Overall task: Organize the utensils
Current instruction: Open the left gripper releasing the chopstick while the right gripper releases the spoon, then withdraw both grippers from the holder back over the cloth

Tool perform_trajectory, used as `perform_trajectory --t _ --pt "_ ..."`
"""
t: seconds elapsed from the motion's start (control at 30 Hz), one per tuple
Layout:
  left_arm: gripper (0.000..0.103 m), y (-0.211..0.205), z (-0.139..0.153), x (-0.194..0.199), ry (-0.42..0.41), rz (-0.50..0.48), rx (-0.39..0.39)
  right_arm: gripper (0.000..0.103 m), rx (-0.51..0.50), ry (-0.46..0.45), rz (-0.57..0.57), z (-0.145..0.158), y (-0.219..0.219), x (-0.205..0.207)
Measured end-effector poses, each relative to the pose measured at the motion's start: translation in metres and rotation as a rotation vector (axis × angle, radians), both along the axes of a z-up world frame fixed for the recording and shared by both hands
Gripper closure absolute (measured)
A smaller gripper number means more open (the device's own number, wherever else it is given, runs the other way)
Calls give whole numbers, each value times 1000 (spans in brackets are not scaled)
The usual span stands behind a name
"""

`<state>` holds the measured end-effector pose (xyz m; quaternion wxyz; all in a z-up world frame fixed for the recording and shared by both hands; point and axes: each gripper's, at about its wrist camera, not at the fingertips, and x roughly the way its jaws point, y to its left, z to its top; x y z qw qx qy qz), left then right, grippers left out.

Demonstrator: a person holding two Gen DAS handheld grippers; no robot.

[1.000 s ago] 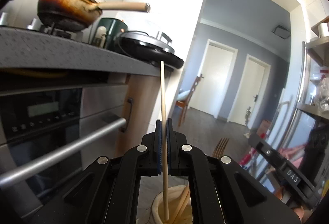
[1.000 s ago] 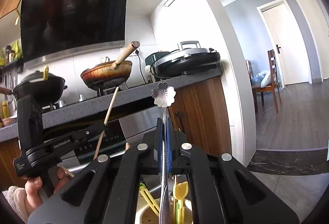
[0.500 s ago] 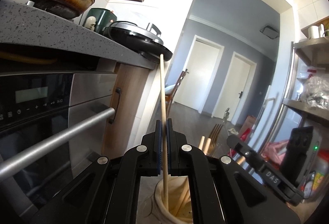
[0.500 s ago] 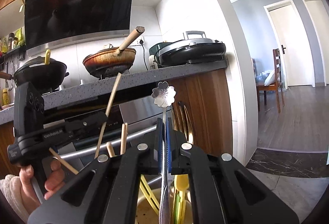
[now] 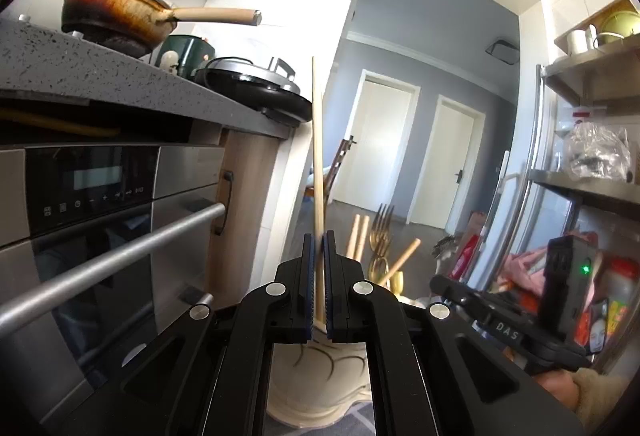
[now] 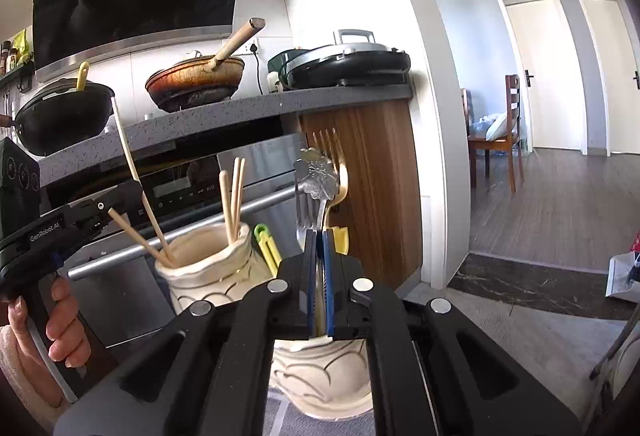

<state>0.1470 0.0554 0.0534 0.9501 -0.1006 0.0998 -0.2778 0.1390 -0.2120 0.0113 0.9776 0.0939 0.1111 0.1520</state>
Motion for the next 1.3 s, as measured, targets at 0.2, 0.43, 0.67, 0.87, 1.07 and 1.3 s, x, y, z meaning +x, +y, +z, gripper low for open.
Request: perform_trajectory --t 0.2,0.43,0.67,0.87,1.07,1.3 --pt "97 -11 -3 -6 12 2 46 100 -37 -8 11 -2 8 -3" --pt "80 -20 -1 -15 -12 13 87 100 -42 -2 13 -2 5 -8" --pt "61 -16 -2 -43 -8 72 111 77 -83 2 15 -2 3 -33" --pt "41 -14 -19 -74 26 121 125 52 -157 11 33 -9 4 -59" --pt "28 -16 -34 -99 27 193 181 36 -191 14 47 -17 2 -78" --pt "16 -18 -50 -109 31 266 236 14 -197 -7 33 -24 -4 -93"
